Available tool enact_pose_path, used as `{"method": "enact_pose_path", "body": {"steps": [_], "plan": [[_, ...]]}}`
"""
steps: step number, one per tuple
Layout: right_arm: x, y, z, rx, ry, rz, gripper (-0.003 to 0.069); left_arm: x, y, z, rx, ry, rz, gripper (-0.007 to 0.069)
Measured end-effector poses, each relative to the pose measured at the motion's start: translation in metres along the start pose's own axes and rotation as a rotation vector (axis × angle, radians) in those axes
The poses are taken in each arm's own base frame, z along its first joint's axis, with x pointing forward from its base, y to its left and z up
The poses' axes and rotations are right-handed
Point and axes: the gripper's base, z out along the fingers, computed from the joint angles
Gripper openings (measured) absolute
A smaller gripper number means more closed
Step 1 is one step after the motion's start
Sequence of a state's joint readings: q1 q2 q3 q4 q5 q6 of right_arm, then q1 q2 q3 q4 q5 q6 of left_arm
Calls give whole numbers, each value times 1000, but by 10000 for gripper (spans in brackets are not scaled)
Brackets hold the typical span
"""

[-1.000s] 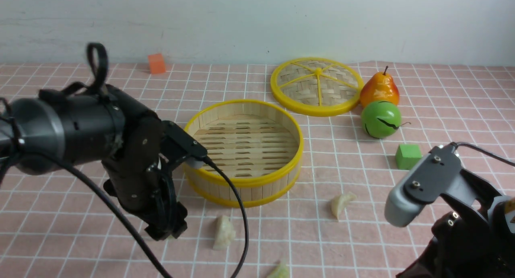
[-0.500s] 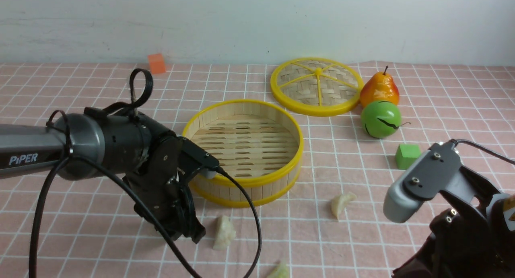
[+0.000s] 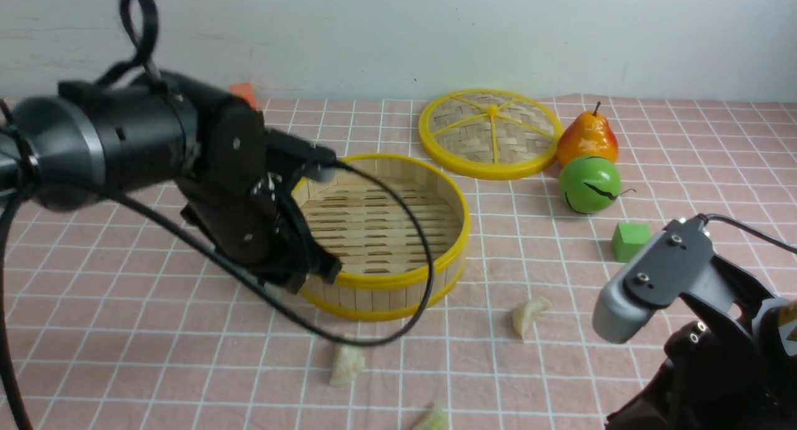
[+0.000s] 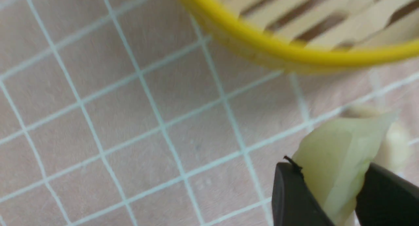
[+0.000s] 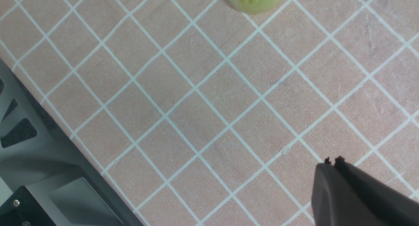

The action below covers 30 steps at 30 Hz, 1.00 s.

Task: Put the dumplings into the steamer on the table with the pink tablecloth.
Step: 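Place the dumpling into the bamboo steamer basket with the left gripper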

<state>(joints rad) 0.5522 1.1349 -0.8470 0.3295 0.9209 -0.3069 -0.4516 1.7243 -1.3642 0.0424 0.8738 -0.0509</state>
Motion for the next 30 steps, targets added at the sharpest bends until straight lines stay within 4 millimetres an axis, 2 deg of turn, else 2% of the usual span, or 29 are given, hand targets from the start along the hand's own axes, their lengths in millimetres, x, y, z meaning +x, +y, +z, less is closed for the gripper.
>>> {"method": "enact_pose_path", "body": {"steps": [3,6,10,13,14,16,17,22,26,30], "plan": [[0,0,0,1,-3,0,-1,-30,-6,-29,70,-79,-69,246],[0,1,0,-10,4,6,0,-55,-11,-34,126,-114,-121,246],[5,5,0,-50,54,22,2,-84,-14,-8,147,-107,-178,246],[10,7,-1,-81,116,27,5,-102,-15,29,143,-89,-209,246],[12,8,-1,-88,131,29,6,-104,-15,43,136,-76,-216,246],[14,9,-2,-96,154,32,8,-110,-15,56,125,-78,-224,244],[16,10,-2,-102,174,39,8,-114,-14,72,109,-74,-233,244],[17,10,-2,-108,196,50,10,-116,-10,116,48,-42,-255,244],[16,9,-2,-98,183,51,10,-114,-10,129,37,-29,-256,309],[15,7,-1,-73,164,40,11,-116,-10,122,39,-41,-259,456]]}}
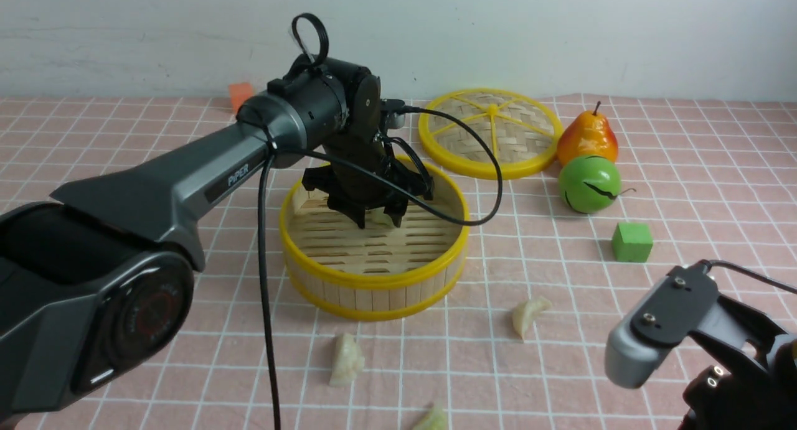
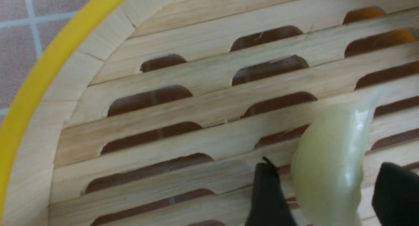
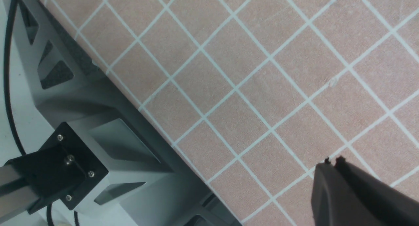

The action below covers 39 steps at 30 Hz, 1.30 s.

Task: Put the dumplings into the steamer on the table with the pink tablecloth.
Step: 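Place the dumpling into the bamboo steamer basket with the left gripper, then reach for and grasp a dumpling on the table with the left gripper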

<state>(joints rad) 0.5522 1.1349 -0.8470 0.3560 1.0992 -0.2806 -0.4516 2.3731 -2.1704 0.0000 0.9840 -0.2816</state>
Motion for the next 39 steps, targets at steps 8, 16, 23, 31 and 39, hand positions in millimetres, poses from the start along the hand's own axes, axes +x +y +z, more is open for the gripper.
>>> {"method": "enact_pose_path", "body": {"steps": [8,16,23,31,39], "plan": [[-3,-1,0,15,-38,-26,16,-12,-3,-107,15,-80,4,572],[-10,-3,-1,37,-112,-36,26,11,3,-229,24,-157,15,572],[-13,-4,-1,48,-147,-36,31,74,1,-229,-5,3,64,572],[-14,-4,-1,43,-157,-30,42,138,7,-163,-50,211,42,572],[-14,-3,-1,42,-155,-30,42,138,1,-90,13,117,-59,572]]}}
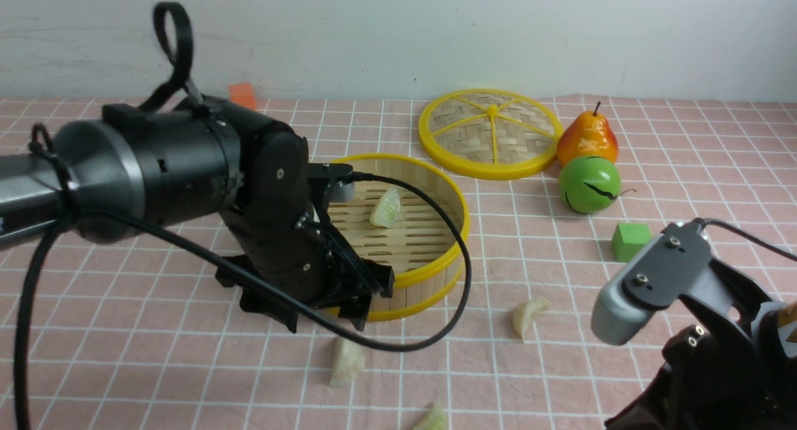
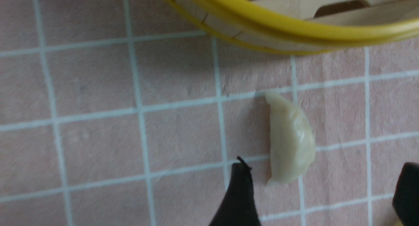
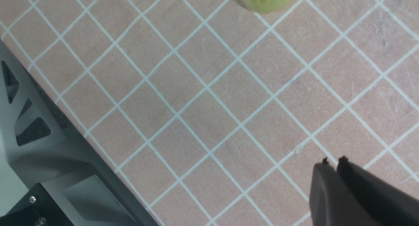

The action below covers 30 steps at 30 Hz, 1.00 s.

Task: Put the dumplings into the steamer on the table with the pink tablecloth.
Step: 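Reach for and grasp a dumpling on the table with the left gripper, then place the dumpling into the bamboo steamer basket with the left gripper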

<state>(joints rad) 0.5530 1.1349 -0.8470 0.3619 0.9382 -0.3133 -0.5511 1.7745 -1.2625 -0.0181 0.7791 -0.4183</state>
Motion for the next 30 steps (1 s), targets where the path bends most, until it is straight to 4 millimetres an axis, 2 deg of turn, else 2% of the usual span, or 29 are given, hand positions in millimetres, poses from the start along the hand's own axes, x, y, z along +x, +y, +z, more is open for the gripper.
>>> {"method": "enact_pose_path", "body": {"steps": [5,9,11,14,15,19,21,24,25,26,28,30], "plan": [[2,0,0,-4,21,-2,46,2,-1,34,-1,58,-30,570],[2,0,0,0,22,-5,50,6,1,54,-19,110,-41,517],[2,0,0,5,24,-8,50,7,1,57,-22,117,-41,464],[3,-2,0,23,30,-22,52,7,1,56,-25,127,-33,266],[3,-2,0,25,30,-24,53,6,0,53,-26,131,-21,210],[3,-3,0,30,32,-27,55,-3,-3,32,-29,128,55,229],[3,-3,0,33,33,-30,57,-20,-9,1,-31,75,117,228],[3,-3,0,34,32,-30,62,-40,-15,-32,-38,-14,155,228],[3,-3,0,34,31,-30,62,-41,-16,-35,-38,-22,158,228],[3,-3,0,35,30,-30,64,-53,-19,-50,-38,-81,173,228],[3,-3,0,34,30,-30,64,-65,-20,-62,-35,-133,178,228],[3,-3,0,30,29,-27,65,-79,-19,-66,-32,-171,169,228]]}}
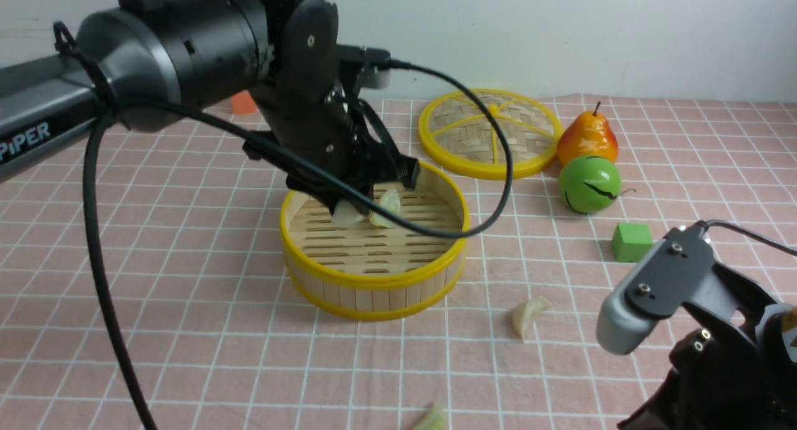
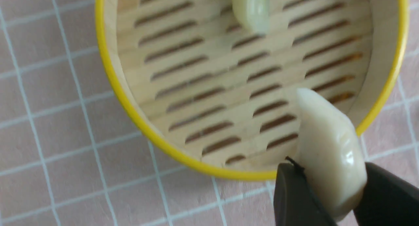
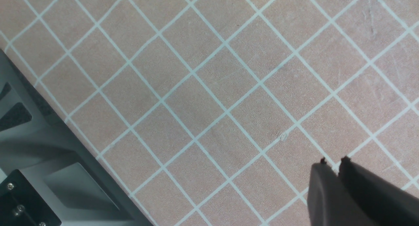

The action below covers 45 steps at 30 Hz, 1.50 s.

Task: Put the dumplings into the steamer on the table with the pink tablecloth.
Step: 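Place the dumpling into the bamboo steamer basket with the left gripper, then reach for and grasp a dumpling lying on the table beside the steamer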

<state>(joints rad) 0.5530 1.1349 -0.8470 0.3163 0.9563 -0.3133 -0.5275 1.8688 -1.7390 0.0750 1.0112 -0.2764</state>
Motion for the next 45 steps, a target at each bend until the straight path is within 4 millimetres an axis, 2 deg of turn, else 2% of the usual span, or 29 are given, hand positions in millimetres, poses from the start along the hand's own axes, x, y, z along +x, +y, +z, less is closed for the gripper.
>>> {"method": "enact_pose_path", "body": {"steps": [2,3,8,10,12,13,18,24,25,27,28,30,33,35,36,37,39,41,45], "plan": [[0,1,0,-14,-4,15,67,-15,9,8,-10,-23,-25,228],[0,1,0,-14,-4,15,67,-16,10,9,-11,-23,-27,228],[0,4,0,-49,3,72,70,-27,35,71,-56,49,-81,228],[1,6,0,-60,13,86,73,-27,39,95,-67,80,-87,228],[1,6,0,-63,15,93,74,-27,39,105,-69,92,-86,228],[1,6,0,-63,17,107,76,-26,38,117,-70,102,-86,228],[1,6,0,-66,20,119,80,-25,38,132,-68,102,-84,231],[2,6,0,-68,27,125,84,-28,38,130,-72,106,-85,347],[3,7,0,-72,42,125,84,-32,37,121,-75,110,-90,381],[5,7,0,-72,55,122,84,-35,37,113,-77,114,-91,395],[6,7,-1,-68,71,115,84,-40,37,92,-79,112,-95,407],[5,6,-5,-59,87,100,84,-47,36,65,-75,86,-100,406],[-4,7,-15,-46,56,79,84,-56,35,-1,-52,-15,-107,379],[-16,8,-24,-37,9,65,84,-57,31,-47,-28,-95,-101,337],[-18,8,-25,-37,5,64,84,-57,31,-56,-24,-112,-98,327],[-29,8,-29,-35,-17,54,84,-53,25,-89,-4,-168,-81,279],[-41,10,-27,-40,-12,31,84,-45,17,-125,24,-228,-58,209],[-54,15,-23,-40,11,-16,84,-32,11,-151,48,-258,-36,136],[-71,32,-5,-37,73,-120,84,-2,8,-179,68,-256,-10,20]]}}
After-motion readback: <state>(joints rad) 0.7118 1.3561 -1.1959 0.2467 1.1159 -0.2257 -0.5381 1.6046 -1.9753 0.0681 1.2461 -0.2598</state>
